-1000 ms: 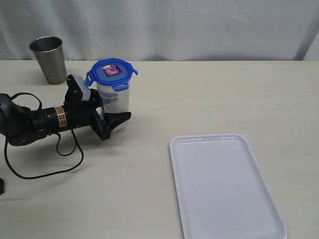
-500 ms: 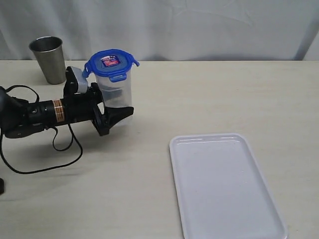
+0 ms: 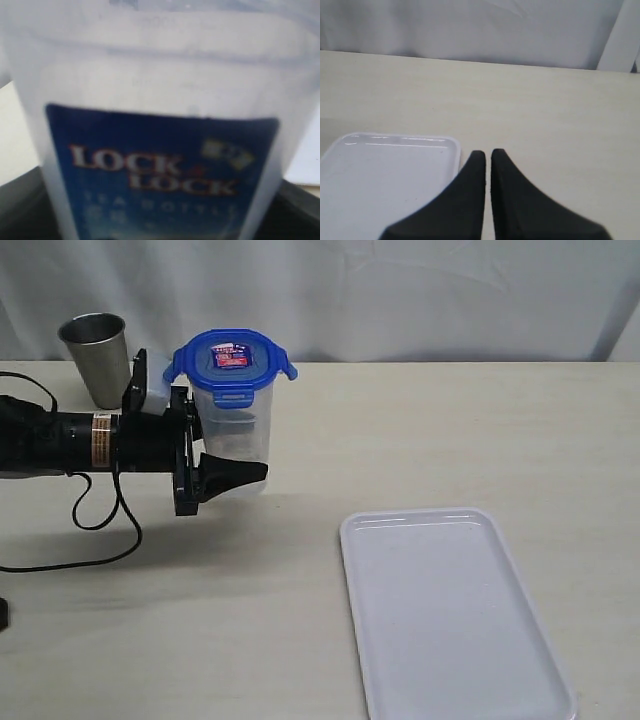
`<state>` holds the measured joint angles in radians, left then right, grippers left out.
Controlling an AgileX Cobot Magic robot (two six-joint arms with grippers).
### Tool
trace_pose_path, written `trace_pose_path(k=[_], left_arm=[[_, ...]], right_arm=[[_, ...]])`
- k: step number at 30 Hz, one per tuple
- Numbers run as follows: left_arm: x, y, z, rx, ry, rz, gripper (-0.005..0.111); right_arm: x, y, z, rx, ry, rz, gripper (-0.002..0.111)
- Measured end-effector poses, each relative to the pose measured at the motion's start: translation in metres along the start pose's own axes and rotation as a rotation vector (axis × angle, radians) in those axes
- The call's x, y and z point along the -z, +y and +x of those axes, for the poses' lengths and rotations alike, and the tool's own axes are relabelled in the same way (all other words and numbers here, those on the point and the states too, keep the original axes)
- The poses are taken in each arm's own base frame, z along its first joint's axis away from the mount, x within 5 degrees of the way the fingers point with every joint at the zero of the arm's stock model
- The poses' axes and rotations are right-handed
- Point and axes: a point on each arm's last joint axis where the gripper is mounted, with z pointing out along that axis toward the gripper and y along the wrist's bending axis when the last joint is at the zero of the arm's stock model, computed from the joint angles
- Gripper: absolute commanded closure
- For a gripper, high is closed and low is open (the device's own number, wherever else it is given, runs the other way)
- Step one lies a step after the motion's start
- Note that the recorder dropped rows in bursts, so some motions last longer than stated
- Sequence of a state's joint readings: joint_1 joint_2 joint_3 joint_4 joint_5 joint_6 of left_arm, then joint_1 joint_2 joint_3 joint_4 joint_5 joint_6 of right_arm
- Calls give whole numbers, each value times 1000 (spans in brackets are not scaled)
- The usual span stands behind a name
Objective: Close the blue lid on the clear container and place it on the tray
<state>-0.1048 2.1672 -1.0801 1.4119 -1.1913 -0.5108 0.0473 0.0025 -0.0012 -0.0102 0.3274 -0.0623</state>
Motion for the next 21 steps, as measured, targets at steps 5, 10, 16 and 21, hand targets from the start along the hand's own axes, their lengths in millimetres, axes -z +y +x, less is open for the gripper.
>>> trace_pose_path(k=[5,10,16,21], left_arm=[[0,-1,1,-6,8,14,107],[0,-1,1,-6,9,16,107],[0,-2,1,-27,11,20,107],[0,-2,1,-31,12,21,107]], right_arm=[[1,-5,-13,237,-133,71,104],[9,1,-40,270,-450,50,104],[28,7,-65,-149,-786,-151,104],[33,4,-92,-275,-762,-182,102]])
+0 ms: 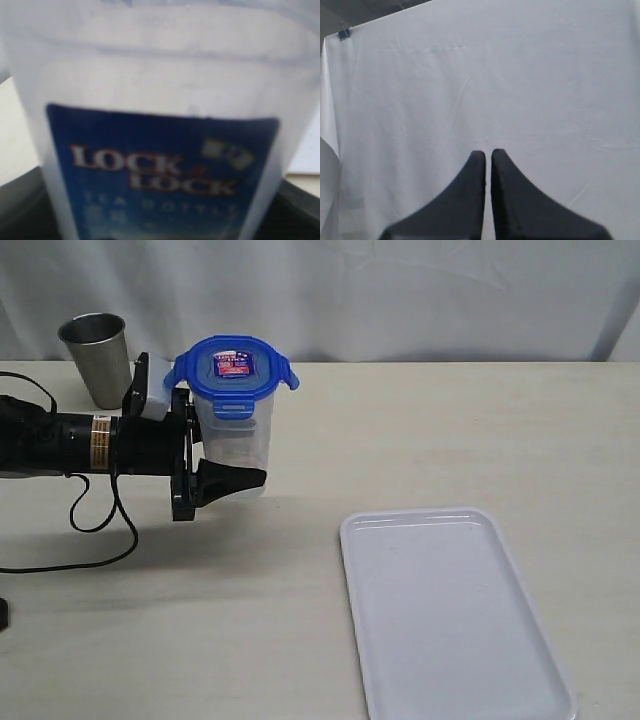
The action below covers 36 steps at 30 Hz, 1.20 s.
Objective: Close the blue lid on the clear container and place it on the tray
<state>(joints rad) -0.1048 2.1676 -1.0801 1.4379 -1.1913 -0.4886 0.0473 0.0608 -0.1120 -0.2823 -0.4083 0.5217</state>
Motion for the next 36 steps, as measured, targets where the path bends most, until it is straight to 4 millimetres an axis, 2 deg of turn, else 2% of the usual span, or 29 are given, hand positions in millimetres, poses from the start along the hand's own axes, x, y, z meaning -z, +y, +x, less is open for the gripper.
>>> trace_pose_path(k=[3,6,10,14,18,21,23,26,27,30,33,36], left_arm=[[0,0,0,-10,0,0,107],[0,0,0,-35,0,0,107],[0,0,0,-53,1,1,107],[0,0,0,-59,1,1,107],[0,0,0,-61,1,1,107],[0,0,0,-64,1,1,107],[0,0,0,-64,1,1,107],[0,0,0,-65,1,1,107],[0,0,0,-66,1,1,107],[0,0,0,-68,1,1,107],[0,0,0,-68,1,1,107],[0,0,0,-68,1,1,107]], right_arm=[[-24,2,-19,4,82,20,89],[-57,2,-29,-9,186,35,73],[-108,-1,-31,-17,329,48,71],[-159,-21,-10,77,524,166,71],[-204,-62,19,291,752,441,71],[-226,-83,33,304,890,648,71],[-234,-88,45,278,1027,699,71],[-247,-78,80,118,1291,547,71],[-253,-71,93,78,1369,427,71],[-264,-44,118,-137,1450,83,71],[-272,-16,123,-328,1398,-239,70],[-279,11,119,-411,1298,-431,61]])
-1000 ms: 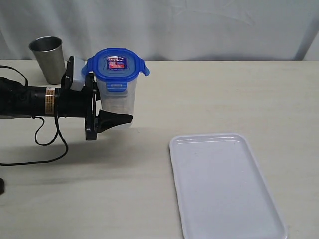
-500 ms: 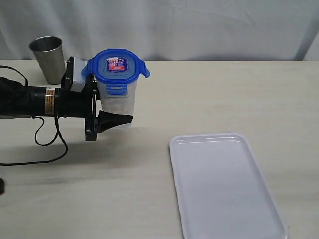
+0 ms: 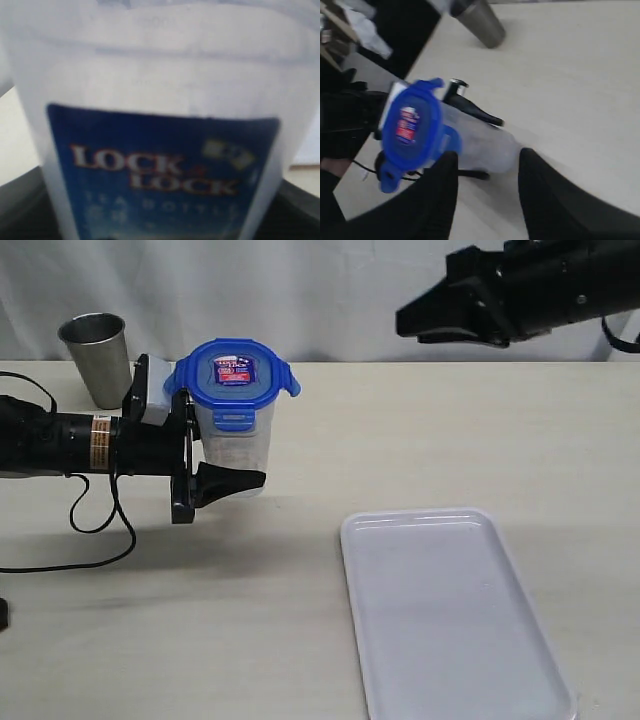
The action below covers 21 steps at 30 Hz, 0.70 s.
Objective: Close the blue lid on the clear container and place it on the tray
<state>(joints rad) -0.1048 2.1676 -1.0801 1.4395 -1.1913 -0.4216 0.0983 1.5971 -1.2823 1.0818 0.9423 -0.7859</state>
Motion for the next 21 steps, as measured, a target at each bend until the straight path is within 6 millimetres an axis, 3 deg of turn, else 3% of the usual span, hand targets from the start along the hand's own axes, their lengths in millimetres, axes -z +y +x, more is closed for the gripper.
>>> trace_pose_path(k=[5,10,15,21], left_arm=[[0,0,0,0,0,0,107],[0,0,0,0,0,0,107],[0,0,0,-1,4,1,107],[0,-1,2,-10,18,6,107]], right_arm=[[-53,44,1,95,-5,4,59],[-93,51,-10,74,109,44,59],[-114,51,-3,49,205,41,59],[-118,51,-1,30,225,42,67]])
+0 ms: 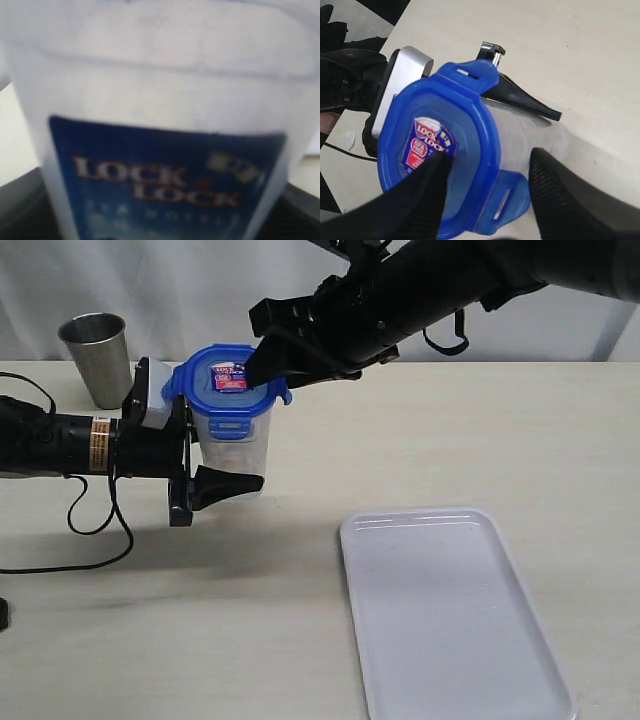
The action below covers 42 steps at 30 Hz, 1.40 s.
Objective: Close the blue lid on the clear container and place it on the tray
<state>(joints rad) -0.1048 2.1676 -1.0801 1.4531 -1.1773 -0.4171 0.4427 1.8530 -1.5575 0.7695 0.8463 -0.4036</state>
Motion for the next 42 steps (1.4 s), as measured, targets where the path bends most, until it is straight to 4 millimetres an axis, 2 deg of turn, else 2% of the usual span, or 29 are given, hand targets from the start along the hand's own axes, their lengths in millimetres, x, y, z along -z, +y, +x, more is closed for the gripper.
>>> trace_pose_path(k=[3,12,17,18,24,28,37,42], left_arm=[[0,0,0,0,4,-2,107],[0,0,5,4,45,-4,107],[2,1,9,20,59,-12,107],[3,1,10,22,65,-13,107],[3,0,14,34,96,-16,107],[2,0,19,38,117,-13,107],[-16,-9,38,104,111,-17,107],[-21,-9,50,164,29,-63,107]], right_arm=[[0,0,0,0,1,-1,73],[-17,-5,2,-39,23,-61,73],[-25,-10,3,-36,30,-77,60],[-26,-11,4,-35,34,-73,60],[-32,-17,6,-65,55,-62,73],[-39,-22,9,-85,79,-70,72],[-44,-35,12,-54,124,-27,72],[-45,-35,13,-62,150,27,72]])
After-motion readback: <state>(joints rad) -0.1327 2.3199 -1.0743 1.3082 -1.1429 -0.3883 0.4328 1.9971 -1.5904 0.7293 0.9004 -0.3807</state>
